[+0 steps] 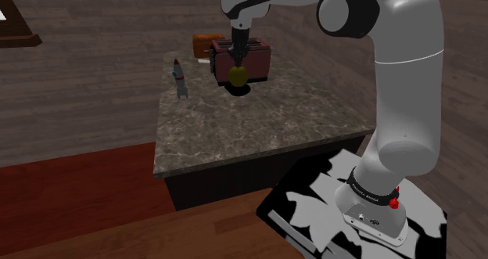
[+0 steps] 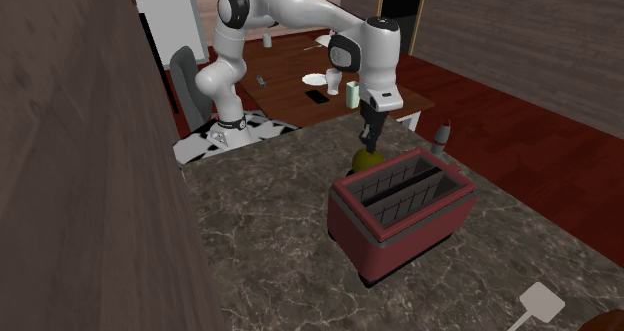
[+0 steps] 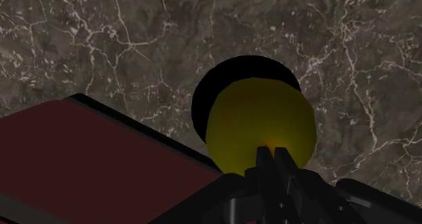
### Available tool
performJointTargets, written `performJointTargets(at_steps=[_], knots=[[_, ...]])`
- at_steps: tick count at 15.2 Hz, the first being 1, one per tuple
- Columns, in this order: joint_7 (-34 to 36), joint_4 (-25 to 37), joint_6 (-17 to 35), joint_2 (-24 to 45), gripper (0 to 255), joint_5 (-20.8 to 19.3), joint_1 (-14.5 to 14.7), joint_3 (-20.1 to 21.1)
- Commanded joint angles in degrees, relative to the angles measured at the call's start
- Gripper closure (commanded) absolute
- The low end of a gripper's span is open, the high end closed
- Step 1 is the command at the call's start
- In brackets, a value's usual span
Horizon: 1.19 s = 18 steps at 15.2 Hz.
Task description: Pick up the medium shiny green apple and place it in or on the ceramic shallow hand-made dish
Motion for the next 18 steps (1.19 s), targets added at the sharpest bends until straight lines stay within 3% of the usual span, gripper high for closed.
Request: performJointTargets(at_steps=[1,5,6,11,15,18], knots=[[0.0,-0.2,0.2,-0.1,255,0.0,0.0,0.0],[0.0,-0.2,0.2,-0.1,255,0.0,0.0,0.0],[0.0,-0.2,0.2,-0.1,0,0.0,0.0,0.0],[0.0,-0.2,0.2,-0.1,0,0.0,0.0,0.0],[0.6,5.3,-6.5,-1.3,0,-0.7,-0.3,-0.4],[0.6,5.3,-6.5,-1.3,0,-0.7,-0.3,-0.4]])
